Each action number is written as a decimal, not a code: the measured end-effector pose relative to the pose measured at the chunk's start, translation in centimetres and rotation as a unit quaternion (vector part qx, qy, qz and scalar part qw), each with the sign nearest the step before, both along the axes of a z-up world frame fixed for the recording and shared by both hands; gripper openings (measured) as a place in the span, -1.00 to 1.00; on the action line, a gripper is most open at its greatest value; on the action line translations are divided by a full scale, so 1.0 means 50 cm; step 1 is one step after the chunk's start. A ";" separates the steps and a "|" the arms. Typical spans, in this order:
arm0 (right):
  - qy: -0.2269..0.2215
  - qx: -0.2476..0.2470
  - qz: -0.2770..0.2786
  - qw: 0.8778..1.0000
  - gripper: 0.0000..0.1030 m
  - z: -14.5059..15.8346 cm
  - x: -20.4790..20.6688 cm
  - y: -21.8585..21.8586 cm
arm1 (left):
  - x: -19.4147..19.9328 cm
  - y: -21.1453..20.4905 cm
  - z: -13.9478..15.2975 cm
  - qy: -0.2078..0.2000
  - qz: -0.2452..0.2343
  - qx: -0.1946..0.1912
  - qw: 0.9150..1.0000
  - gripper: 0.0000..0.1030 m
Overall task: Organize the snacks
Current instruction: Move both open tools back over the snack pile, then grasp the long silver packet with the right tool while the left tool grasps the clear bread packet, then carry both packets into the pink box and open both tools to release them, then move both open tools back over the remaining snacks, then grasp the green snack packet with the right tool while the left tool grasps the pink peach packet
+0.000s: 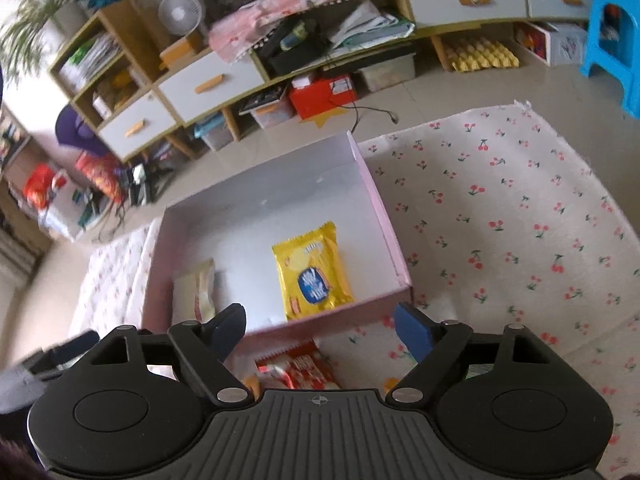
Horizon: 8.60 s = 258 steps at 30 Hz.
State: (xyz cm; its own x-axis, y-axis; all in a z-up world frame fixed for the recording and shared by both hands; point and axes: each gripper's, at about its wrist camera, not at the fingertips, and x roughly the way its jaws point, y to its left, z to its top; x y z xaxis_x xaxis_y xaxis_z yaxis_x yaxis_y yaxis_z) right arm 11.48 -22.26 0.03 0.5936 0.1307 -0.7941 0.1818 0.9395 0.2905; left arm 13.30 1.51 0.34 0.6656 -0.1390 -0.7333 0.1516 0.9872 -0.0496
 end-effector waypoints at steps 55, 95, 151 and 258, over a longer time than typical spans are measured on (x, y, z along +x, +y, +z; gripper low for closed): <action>0.054 -0.007 0.205 0.977 0.24 -0.048 -0.088 0.252 | -0.096 0.090 -0.092 0.124 0.028 0.021 0.992 0.15; 0.057 -0.044 0.198 0.977 -0.45 -0.049 -0.086 0.263 | -0.098 0.110 -0.051 0.112 0.039 -0.017 0.993 -0.35; -0.039 -0.042 0.030 0.998 -0.48 0.003 0.128 -0.005 | 0.110 -0.046 -0.029 0.049 0.044 -0.155 0.986 -0.36; 0.129 0.024 -0.038 0.991 0.72 -0.078 -0.102 -0.080 | -0.171 -0.108 -0.080 0.111 -0.143 -0.041 0.983 0.42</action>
State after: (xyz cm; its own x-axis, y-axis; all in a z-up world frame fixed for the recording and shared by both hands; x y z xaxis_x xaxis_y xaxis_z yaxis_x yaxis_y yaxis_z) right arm 6.38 -26.27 -3.87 0.3823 0.1349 -0.9141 0.3259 0.9060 0.2700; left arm 4.75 -3.91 -3.67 0.4148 -0.3628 -0.8344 0.3992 0.8967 -0.1914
